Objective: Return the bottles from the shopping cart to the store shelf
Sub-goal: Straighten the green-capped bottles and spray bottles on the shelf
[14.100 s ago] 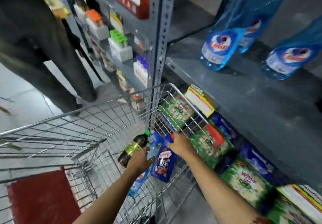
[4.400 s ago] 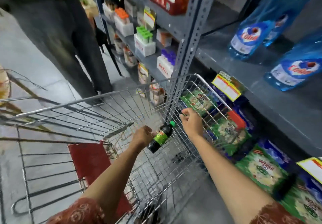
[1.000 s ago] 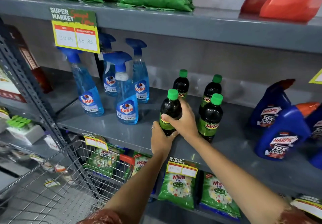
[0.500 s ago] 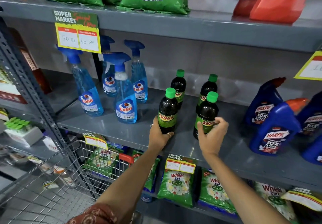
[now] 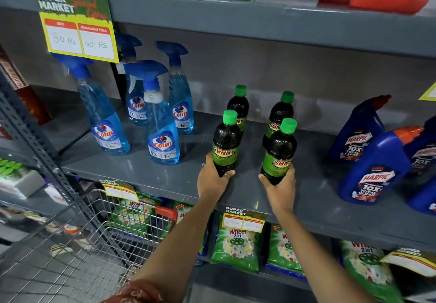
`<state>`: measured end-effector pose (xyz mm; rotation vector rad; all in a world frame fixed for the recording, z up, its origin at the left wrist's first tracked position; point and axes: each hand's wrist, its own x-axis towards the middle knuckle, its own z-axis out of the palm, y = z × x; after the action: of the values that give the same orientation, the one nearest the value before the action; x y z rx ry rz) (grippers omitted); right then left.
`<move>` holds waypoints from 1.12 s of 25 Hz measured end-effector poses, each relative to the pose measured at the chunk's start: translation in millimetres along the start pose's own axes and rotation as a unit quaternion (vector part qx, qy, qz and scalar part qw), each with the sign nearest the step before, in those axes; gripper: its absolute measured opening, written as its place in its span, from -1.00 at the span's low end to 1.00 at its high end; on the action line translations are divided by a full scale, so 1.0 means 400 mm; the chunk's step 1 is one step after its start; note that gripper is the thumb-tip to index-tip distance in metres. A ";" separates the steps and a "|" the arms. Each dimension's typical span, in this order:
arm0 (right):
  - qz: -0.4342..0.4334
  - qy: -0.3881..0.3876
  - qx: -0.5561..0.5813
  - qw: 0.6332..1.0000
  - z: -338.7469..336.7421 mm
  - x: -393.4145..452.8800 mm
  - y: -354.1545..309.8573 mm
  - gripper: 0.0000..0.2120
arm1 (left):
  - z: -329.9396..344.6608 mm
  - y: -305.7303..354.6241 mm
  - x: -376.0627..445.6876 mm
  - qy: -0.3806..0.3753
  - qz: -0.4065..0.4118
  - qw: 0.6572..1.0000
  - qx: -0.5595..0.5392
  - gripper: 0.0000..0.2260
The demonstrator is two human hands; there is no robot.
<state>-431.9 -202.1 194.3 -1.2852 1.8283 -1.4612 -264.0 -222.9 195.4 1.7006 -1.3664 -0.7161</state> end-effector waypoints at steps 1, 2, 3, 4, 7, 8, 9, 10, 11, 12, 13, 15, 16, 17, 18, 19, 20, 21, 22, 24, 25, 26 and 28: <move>-0.003 0.001 0.004 1.000 0.001 -0.001 -0.001 -0.30 | 0.000 -0.001 0.000 0.000 0.002 1.000 0.003 -0.38; -0.006 0.003 0.006 1.000 0.002 -0.003 0.000 -0.30 | -0.001 -0.002 0.000 0.000 0.005 1.000 0.004 -0.38; -0.006 0.006 0.005 1.000 0.003 -0.005 0.001 -0.30 | -0.001 -0.003 0.000 -0.002 0.008 1.000 0.004 -0.38; -0.005 0.009 0.003 1.000 0.002 -0.006 0.000 -0.29 | -0.002 -0.003 0.000 -0.003 0.009 1.000 0.003 -0.38; 0.006 -0.003 -0.007 1.000 -0.003 -0.010 -0.005 -0.19 | -0.004 -0.001 -0.003 -0.006 0.008 1.000 -0.002 -0.37; 0.013 -0.005 -0.014 1.000 -0.003 -0.018 -0.008 -0.12 | -0.006 0.001 -0.004 -0.011 0.009 1.000 -0.009 -0.35; 0.016 0.008 -0.019 1.000 -0.003 -0.032 -0.013 -0.06 | -0.010 0.002 -0.007 -0.020 0.012 0.999 -0.026 -0.32; 0.007 0.035 -0.019 0.999 -0.003 -0.051 -0.018 -0.04 | -0.016 0.001 -0.012 -0.029 0.021 0.998 -0.054 -0.31; -0.020 0.070 -0.019 0.997 -0.001 -0.073 -0.024 -0.09 | -0.026 -0.004 -0.018 -0.033 0.032 0.996 -0.078 -0.31; -0.061 0.102 -0.028 0.993 0.002 -0.093 -0.027 -0.18 | -0.040 -0.013 -0.021 -0.027 0.042 0.995 -0.088 -0.33; -0.104 0.122 -0.047 0.986 0.008 -0.110 -0.031 -0.29 | -0.060 -0.025 -0.025 -0.010 0.053 0.995 -0.082 -0.38; -0.160 0.116 -0.081 0.977 0.021 -0.130 -0.047 -0.50 | -0.111 -0.058 -0.032 0.055 0.089 0.994 -0.030 -0.51; -0.172 0.097 -0.084 0.977 0.030 -0.134 -0.061 -0.59 | -0.140 -0.076 -0.034 0.088 0.107 0.990 0.003 -0.58; -0.182 0.073 -0.078 0.977 0.042 -0.137 -0.078 -0.67 | -0.170 -0.092 -0.033 0.116 0.118 0.986 0.033 -0.64; -0.197 0.047 -0.071 0.977 0.058 -0.143 -0.094 -0.72 | -0.200 -0.106 -0.030 0.141 0.120 0.981 0.057 -0.69; -0.218 0.022 -0.069 0.973 0.077 -0.150 -0.111 -0.76 | -0.229 -0.120 -0.022 0.165 0.115 0.977 0.073 -0.72; -0.240 -0.002 -0.069 0.968 0.103 -0.159 -0.127 -0.79 | -0.260 -0.132 -0.011 0.187 0.103 0.974 0.081 -0.75; -0.259 -0.027 -0.066 0.963 0.132 -0.169 -0.142 -0.81 | -0.289 -0.143 0.001 0.208 0.086 0.971 0.079 -0.76; -0.268 -0.051 -0.059 0.960 0.162 -0.177 -0.155 -0.82 | -0.317 -0.151 0.016 0.227 0.068 0.969 0.070 -0.77; -0.266 -0.101 -0.038 0.958 0.227 -0.191 -0.181 -0.80 | -0.369 -0.169 0.049 0.252 0.041 0.966 0.051 -0.75; -0.258 -0.126 -0.030 0.957 0.262 -0.196 -0.194 -0.77 | -0.394 -0.183 0.068 0.260 0.033 0.964 0.047 -0.72; -0.245 -0.146 -0.024 0.958 0.295 -0.198 -0.206 -0.73 | -0.416 -0.196 0.085 0.265 0.027 0.963 0.045 -0.69; -0.209 -0.171 -0.020 0.963 0.356 -0.196 -0.227 -0.64 | -0.454 -0.226 0.115 0.277 0.017 0.960 0.036 -0.62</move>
<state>-247.0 -203.3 217.8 -1.8965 1.4225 -1.2948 -56.8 -216.0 211.2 1.7525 -1.0262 -0.1427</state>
